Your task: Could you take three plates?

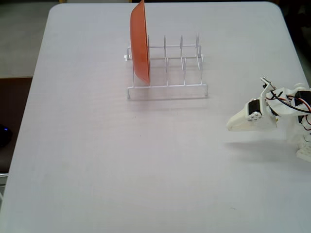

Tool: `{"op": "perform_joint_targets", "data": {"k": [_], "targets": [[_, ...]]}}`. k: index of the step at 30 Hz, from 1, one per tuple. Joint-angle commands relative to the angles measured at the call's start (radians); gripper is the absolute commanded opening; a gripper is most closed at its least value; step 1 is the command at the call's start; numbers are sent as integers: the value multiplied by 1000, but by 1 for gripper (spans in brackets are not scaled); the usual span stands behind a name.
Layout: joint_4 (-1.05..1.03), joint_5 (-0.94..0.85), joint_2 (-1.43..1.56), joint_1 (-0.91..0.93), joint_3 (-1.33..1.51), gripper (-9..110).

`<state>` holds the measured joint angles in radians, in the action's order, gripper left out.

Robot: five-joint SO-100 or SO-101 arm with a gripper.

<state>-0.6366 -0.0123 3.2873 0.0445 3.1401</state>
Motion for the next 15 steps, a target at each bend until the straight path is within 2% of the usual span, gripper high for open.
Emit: {"op": "perform_joint_targets", "data": {"k": [1,15], "targets": [[-2,-2,21,5,-3,0],[-2,-2,21,5,-3,0]]}}
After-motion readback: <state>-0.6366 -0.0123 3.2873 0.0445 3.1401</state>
